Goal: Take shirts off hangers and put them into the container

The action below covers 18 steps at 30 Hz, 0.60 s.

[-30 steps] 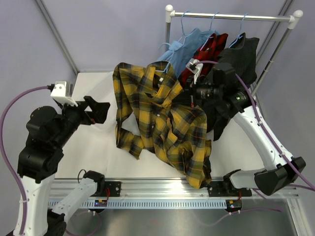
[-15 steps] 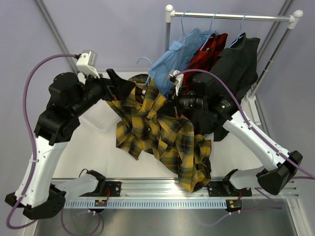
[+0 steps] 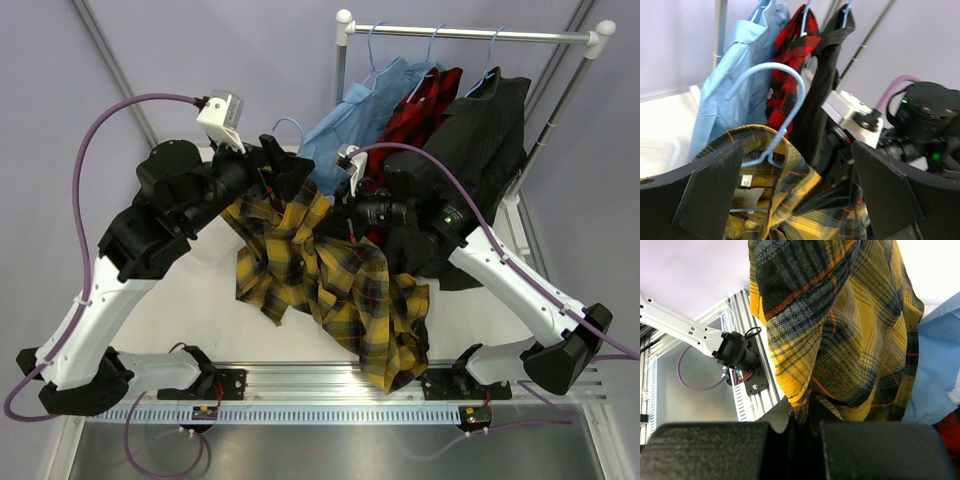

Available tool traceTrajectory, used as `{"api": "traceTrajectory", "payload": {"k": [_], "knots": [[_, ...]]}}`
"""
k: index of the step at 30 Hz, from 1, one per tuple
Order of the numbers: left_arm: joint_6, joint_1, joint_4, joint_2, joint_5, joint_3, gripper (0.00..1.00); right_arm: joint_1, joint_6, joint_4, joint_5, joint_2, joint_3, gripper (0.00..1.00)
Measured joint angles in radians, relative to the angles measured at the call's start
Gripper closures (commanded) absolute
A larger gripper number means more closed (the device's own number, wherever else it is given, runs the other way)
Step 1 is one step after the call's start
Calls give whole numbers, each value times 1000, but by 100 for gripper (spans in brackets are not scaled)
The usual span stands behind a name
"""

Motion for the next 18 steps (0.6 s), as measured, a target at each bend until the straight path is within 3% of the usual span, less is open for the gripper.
{"api": "traceTrajectory", "payload": {"k": [12, 18], "knots": [[49, -4, 48, 65, -75, 0, 41, 19, 0, -1, 0, 0, -7, 100], [50, -6, 63, 81, -77, -16, 65, 20, -1, -1, 2, 0, -7, 100]]}}
